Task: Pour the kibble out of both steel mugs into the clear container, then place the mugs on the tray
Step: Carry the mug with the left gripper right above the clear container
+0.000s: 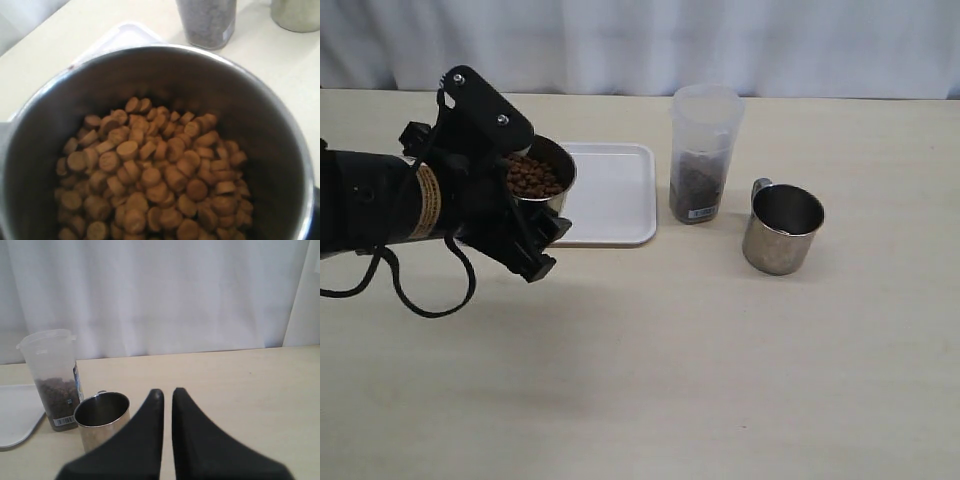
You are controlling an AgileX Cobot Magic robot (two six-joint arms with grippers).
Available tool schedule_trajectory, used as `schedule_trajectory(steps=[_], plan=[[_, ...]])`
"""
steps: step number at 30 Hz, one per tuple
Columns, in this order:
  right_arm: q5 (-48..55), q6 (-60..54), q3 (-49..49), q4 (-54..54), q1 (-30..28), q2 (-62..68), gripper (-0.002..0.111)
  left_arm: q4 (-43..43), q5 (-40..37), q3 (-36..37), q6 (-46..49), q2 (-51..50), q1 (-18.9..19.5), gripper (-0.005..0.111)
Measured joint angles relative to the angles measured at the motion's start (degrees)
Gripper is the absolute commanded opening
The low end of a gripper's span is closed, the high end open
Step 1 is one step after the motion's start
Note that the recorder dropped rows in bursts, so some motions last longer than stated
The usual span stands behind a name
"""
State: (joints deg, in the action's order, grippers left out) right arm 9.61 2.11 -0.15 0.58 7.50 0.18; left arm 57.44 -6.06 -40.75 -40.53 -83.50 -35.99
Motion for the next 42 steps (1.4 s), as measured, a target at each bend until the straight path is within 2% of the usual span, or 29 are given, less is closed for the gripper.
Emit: schedule_trajectory(steps=[2, 5, 11, 16, 28, 37, 42], plan=[[0.0, 0.0, 0.0, 0.0, 0.0, 0.0, 0.005, 8.2, -1.3, 0.0, -7.4, 0.0, 0.0, 0.000], [0.0, 0.0, 0.0, 0.0, 0.0, 0.0, 0.005, 13.7, -4.2, -0.2, -11.3, 0.0, -0.1, 0.000], [0.0, 0.0, 0.0, 0.0, 0.0, 0.0, 0.005, 18.3, -9.0, -5.9, -12.8, -0.9, -0.1, 0.000], [0.0, 0.0, 0.0, 0.0, 0.0, 0.0, 0.005, 22.1, -13.1, -13.2, -13.0, -6.3, -0.1, 0.000], [0.0, 0.0, 0.0, 0.0, 0.0, 0.0, 0.005, 26.3, -14.9, -32.5, -13.0, -21.5, -0.3, 0.000], [0.0, 0.0, 0.0, 0.0, 0.0, 0.0, 0.005, 26.6, -21.6, -46.8, -7.4, -32.6, -4.6, 0.000], [0.0, 0.2, 0.0, 0.0, 0.0, 0.0, 0.005, 27.2, -23.3, -49.3, -1.9, -35.3, -6.6, 0.000]])
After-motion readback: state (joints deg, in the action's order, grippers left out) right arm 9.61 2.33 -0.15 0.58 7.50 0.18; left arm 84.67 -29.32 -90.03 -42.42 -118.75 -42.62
